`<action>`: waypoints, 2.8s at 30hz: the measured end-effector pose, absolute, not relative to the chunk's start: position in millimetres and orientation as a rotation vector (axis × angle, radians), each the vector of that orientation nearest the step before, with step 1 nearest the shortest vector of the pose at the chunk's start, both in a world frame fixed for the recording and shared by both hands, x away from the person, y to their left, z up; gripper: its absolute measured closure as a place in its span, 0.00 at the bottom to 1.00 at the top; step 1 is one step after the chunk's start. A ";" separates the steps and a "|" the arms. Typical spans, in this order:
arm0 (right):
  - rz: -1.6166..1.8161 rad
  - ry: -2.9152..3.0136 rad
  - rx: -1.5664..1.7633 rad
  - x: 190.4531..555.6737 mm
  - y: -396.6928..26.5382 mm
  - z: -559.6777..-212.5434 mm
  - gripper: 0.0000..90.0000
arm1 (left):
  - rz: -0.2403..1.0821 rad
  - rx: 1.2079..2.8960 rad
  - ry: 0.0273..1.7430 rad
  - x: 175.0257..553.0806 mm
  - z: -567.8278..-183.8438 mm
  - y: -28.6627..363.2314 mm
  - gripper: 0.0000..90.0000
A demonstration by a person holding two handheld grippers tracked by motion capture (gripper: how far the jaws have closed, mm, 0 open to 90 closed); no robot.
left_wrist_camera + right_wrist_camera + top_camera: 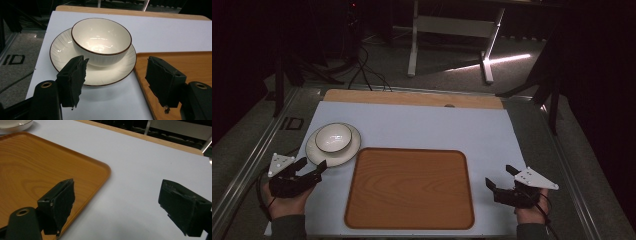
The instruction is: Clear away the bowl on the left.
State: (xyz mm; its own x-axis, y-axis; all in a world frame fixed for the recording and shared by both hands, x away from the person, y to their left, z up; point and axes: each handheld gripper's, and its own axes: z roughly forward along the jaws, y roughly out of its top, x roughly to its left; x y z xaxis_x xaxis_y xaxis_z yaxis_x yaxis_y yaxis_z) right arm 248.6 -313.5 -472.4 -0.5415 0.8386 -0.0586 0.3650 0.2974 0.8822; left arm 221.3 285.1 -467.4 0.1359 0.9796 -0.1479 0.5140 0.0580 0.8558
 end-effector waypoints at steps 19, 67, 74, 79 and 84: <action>1.153 2.058 1.021 248.6 -309.3 -472.4 0.15 | 0.735 1.572 1.496 237.9 -468.7 285.7 0.39; 1.130 2.003 1.015 245.1 -310.0 -472.7 0.15 | 0.680 1.361 1.716 303.5 -476.4 313.9 0.40; 1.136 1.999 1.008 244.7 -309.6 -472.2 0.15 | 0.674 1.350 1.737 312.5 -480.7 318.3 0.40; 1.135 1.996 1.009 244.5 -309.0 -472.3 0.15 | 0.685 1.382 1.740 320.1 -483.0 315.6 0.40; 1.137 1.993 1.010 244.5 -309.2 -472.3 0.15 | 0.692 1.410 1.780 326.5 -488.6 315.6 0.41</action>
